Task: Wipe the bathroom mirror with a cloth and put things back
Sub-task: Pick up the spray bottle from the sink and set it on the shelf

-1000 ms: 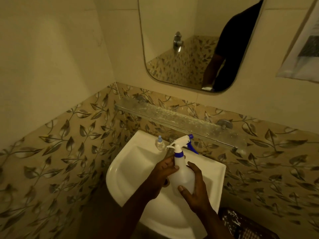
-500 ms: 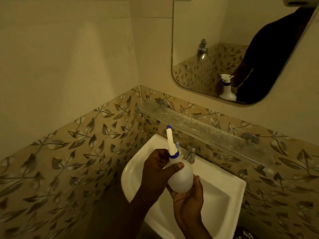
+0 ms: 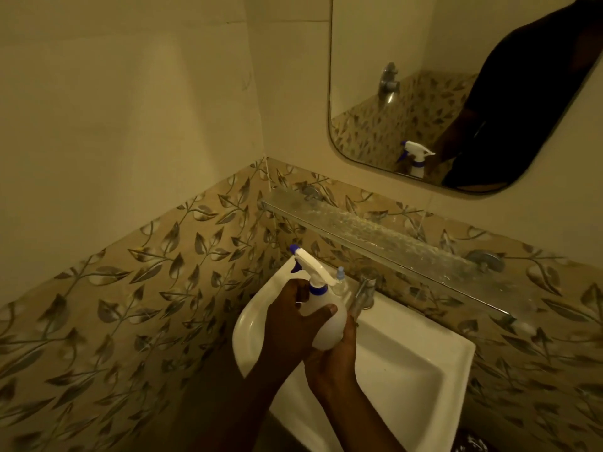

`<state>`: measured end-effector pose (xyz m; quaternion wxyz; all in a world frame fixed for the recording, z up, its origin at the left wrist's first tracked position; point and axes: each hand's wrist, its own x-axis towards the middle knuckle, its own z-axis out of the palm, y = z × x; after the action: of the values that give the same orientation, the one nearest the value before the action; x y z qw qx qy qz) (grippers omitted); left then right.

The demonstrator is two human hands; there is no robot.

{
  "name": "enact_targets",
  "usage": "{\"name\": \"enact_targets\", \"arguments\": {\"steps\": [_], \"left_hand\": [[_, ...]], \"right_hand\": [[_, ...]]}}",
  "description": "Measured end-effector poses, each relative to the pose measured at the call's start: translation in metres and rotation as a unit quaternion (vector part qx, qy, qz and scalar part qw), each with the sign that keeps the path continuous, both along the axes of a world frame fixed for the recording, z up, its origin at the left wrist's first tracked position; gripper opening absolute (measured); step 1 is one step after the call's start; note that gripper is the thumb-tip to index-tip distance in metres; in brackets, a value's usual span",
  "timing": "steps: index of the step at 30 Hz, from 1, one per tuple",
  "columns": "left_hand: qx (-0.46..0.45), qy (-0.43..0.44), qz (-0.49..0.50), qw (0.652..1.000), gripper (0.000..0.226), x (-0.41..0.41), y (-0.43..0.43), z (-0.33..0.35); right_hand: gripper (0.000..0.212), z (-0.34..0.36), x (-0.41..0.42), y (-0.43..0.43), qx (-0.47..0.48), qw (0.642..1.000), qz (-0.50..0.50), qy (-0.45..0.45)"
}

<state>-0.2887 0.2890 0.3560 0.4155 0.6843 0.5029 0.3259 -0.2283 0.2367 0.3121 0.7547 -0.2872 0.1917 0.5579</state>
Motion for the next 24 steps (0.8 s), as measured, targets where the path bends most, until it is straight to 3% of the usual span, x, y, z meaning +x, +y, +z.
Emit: {"name": "enact_targets", "arguments": {"steps": [5,11,17,24], "left_hand": [[-0.010,0.005,0.052,0.999,0.055,0.006,0.037,-0.024],[-0.038,-0.024,0.108,0.993,0.052,0.036,0.085,-0.046],[-0.040,-0.056,0.129,0.989,0.055,0.077,0.116,-0.043],[-0.045,-0.022,0.102,0.994,0.052,0.104,0.125,-0.049]], "right_hand": [[0.063,-0.008,0.007,0.010,-0.045,0.995,0.091,-0.002],[0.041,-0.034,0.016,-0.020,-0.131,0.962,0.227,-0.082],[0.028,-0.049,0.030,-0.065,-0.166,0.959,0.210,-0.089],[0.027,-0.060,0.049,-0.089,-0.204,0.961,0.154,-0.102]]}}
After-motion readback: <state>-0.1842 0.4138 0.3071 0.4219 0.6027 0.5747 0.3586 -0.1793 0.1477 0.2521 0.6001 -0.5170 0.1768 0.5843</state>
